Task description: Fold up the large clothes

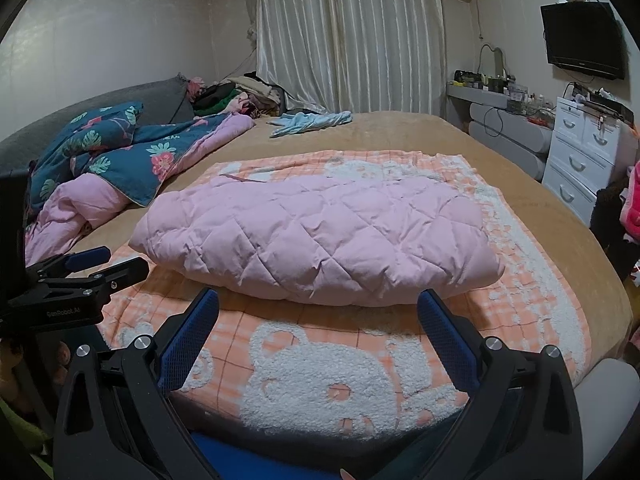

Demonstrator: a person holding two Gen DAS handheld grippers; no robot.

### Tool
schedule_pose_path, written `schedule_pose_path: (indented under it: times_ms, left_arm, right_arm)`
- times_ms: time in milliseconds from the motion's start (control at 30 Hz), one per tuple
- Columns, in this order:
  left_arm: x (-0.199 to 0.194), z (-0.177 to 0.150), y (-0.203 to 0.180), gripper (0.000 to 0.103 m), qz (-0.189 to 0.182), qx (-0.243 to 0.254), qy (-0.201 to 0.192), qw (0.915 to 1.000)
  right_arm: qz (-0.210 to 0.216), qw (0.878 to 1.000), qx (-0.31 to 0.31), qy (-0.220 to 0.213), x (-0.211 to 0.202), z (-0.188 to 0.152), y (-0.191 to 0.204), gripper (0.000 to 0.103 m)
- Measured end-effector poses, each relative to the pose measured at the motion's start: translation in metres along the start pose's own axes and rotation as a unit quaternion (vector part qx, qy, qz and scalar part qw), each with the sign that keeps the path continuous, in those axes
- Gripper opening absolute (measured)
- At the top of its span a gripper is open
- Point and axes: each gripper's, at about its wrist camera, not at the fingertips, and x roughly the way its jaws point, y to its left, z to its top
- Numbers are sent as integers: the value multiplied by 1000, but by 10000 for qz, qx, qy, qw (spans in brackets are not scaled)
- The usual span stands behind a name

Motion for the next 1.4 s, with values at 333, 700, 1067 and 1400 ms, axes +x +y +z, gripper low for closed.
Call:
schedule_pose_path:
  times_ms: [333,700,1067,1400]
  left_arm:
    - [-1,1,3,94,68,-18,-5,10000]
    - [-1,0,5,94,84,-5,-16,10000]
    - [-1,-3,5,94,134,10,-12,9999]
    - [-2,-1,5,94,160,23,-52,9999]
  right_arm:
    - [-4,10000,-12,11,1,0,-1,99]
    - [-21,10000,15,27,1,0,1,99]
    - [-66,9999,80,49,4,-3,-2,99]
    - [-69,9999,87,46,4,-3,-3,99]
